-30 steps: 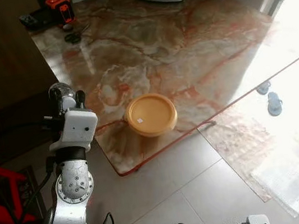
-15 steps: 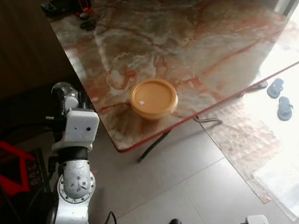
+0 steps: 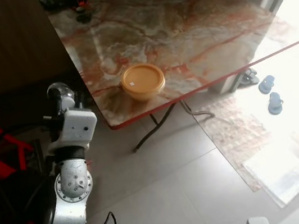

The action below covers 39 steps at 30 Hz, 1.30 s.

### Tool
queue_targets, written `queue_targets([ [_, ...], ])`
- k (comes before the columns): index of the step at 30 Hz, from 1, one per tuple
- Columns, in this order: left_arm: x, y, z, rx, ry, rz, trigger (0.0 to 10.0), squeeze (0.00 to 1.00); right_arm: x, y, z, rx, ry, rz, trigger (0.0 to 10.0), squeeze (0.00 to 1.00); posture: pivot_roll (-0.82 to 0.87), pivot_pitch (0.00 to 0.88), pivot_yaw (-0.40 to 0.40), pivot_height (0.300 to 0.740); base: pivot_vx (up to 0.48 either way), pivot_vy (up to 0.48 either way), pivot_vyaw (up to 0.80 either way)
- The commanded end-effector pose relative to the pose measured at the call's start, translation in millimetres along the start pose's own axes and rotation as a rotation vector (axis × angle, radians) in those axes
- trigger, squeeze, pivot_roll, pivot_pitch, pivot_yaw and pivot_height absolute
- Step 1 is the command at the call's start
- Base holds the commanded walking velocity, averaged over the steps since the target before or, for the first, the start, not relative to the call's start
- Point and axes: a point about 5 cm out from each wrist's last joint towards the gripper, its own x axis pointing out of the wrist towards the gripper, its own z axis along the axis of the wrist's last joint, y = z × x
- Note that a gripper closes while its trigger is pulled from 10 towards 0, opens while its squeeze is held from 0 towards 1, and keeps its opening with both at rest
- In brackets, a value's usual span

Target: Restocking fridge

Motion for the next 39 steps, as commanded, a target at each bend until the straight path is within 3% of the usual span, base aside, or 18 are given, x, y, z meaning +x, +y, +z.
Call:
queue_targets([
  [1, -1.1, -4.3, 7, -0.010, -0.034, -0.021, 10.0, 0.00, -2.5, -1.1, -10, 0.018, 0.029, -0.006, 10.0, 0.00, -0.04, 0.189, -0.065, 0.740, -0.266, 0.000, 0.00],
  [10, -1.1, -4.8, 7, -0.009, -0.038, -0.032, 10.0, 0.00, -2.4, -0.5, -10, 0.022, 0.028, -0.006, 10.0, 0.00, -0.04, 0.191, -0.062, 0.740, -0.171, 0.000, 0.00],
  [14, -10.3, -21.1, -23, -0.061, 0.130, -0.127, 10.0, 0.00, -2.3, -0.3, -10, 0.022, 0.027, -0.004, 10.0, 0.00, -0.04, 0.190, -0.062, 0.740, 0.000, 0.000, 0.00],
  [15, -15.2, -25.2, -38, -0.067, 0.198, -0.139, 10.0, 0.00, -2.3, -0.4, -10, 0.021, 0.027, -0.003, 10.0, 0.00, -0.04, 0.190, -0.062, 0.740, 0.000, 0.000, 0.00],
  [19, -21.5, -25.5, -60, -0.066, 0.290, -0.125, 10.0, 0.00, -2.3, -0.2, -10, 0.023, 0.026, -0.004, 10.0, 0.00, -0.05, 0.187, -0.061, 0.740, 0.000, 0.000, 0.00],
  [21, -27.9, -25.2, -79, -0.086, 0.382, -0.109, 10.0, 0.00, -2.3, -0.4, -10, 0.023, 0.025, -0.004, 10.0, 0.00, -0.04, 0.184, -0.061, 0.740, 0.000, 0.000, 0.00],
  [24, -31.4, -25.7, -88, -0.091, 0.418, -0.104, 10.0, 0.00, -2.3, -0.4, -9, 0.023, 0.026, -0.005, 10.0, 0.00, -0.04, 0.183, -0.062, 0.740, 0.000, 0.000, 0.00],
  [25, -43.2, -27.5, -111, -0.091, 0.523, -0.105, 10.0, 0.00, -2.3, -0.5, -10, 0.023, 0.026, -0.005, 10.0, 0.00, -0.05, 0.182, -0.062, 0.740, 0.000, 0.000, 0.00],
  [27, -49.9, -28.3, -123, -0.088, 0.579, -0.103, 10.0, 0.00, -2.3, -0.5, -10, 0.023, 0.026, -0.006, 10.0, 0.00, -0.05, 0.182, -0.062, 0.740, 0.000, 0.000, 0.00],
  [29, -68.7, -31.7, -150, -0.056, 0.696, -0.129, 10.0, 0.00, -2.4, -0.7, -10, 0.024, 0.025, -0.006, 10.0, 0.00, -0.05, 0.180, -0.063, 0.740, 0.000, 0.000, 0.00],
  [32, -78.8, -34.7, -164, -0.048, 0.757, -0.149, 10.0, 0.00, -2.4, -0.8, -10, 0.024, 0.025, -0.006, 10.0, 0.00, -0.05, 0.179, -0.065, 0.740, 0.000, 0.000, 0.00],
  [34, -91.7, -39.1, -177, -0.074, 0.854, -0.158, 10.0, 0.00, -2.5, -0.8, -10, 0.023, 0.026, -0.006, 10.0, 0.00, -0.05, 0.179, -0.065, 0.740, 0.000, 0.000, 0.00],
  [39, -111.6, -52.8, -189, -0.041, 0.939, -0.240, 10.0, 0.00, -2.5, -0.8, -10, 0.025, 0.025, -0.006, 10.0, 0.00, -0.05, 0.176, -0.063, 0.740, 0.000, 0.000, 0.00],
])
